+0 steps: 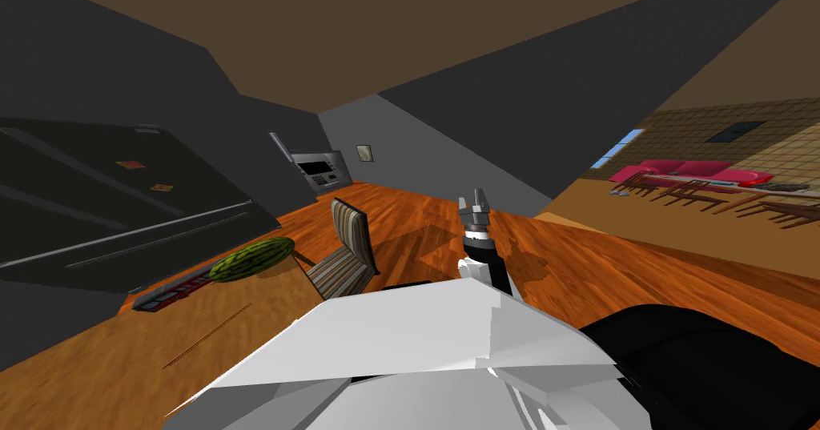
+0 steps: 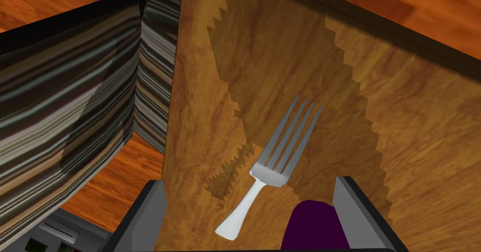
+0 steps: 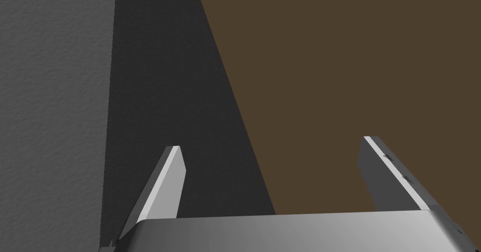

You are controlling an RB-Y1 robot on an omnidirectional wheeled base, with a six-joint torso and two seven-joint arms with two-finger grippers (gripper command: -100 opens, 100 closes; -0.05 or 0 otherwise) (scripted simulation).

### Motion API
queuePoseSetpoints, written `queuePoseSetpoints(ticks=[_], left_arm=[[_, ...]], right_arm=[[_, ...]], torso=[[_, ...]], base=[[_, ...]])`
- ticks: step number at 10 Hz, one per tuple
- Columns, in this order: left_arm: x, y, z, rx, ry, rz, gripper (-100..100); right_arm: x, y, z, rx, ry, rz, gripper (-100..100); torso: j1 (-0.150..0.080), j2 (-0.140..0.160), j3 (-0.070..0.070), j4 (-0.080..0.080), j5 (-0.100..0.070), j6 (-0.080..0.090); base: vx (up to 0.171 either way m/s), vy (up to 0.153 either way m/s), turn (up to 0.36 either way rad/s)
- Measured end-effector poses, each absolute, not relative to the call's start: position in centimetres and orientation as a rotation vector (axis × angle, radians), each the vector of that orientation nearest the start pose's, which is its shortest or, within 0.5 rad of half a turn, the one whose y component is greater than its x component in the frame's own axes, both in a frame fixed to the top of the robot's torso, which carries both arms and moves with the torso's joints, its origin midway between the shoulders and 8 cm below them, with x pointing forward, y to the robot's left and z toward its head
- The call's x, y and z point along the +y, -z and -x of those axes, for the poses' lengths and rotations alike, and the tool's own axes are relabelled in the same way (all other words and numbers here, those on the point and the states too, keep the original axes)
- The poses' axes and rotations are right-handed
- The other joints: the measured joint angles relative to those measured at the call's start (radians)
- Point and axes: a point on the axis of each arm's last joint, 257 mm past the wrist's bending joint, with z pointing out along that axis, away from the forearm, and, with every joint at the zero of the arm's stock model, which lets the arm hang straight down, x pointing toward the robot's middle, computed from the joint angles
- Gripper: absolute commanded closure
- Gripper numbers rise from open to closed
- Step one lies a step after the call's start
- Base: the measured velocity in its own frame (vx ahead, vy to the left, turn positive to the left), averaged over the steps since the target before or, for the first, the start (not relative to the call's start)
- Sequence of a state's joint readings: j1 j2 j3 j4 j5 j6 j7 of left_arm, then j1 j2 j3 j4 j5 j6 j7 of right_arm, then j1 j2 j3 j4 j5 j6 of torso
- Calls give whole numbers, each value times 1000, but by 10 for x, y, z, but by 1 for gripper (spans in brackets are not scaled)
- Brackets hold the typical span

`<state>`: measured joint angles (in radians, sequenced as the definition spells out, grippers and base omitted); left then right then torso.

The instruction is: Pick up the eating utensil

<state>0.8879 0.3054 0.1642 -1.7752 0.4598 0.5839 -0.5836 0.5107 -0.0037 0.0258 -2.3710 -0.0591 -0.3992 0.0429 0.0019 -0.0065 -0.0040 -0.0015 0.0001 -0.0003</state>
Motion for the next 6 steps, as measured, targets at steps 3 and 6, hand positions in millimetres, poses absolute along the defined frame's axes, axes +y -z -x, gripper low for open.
queuePoseSetpoints(ticks=[3,6], left_arm=[[446,515,-31,2184,11,1776,-100],[452,519,-12,2241,-33,1788,0]], right_arm=[[-277,-42,-342,606,-1322,-694,0],[-277,-42,-342,606,-1322,-694,0]], torso=[[0,1,0,0,0,0],[-2,5,2,1,0,-1]], base=[[94,54,-89],[34,32,-31]])
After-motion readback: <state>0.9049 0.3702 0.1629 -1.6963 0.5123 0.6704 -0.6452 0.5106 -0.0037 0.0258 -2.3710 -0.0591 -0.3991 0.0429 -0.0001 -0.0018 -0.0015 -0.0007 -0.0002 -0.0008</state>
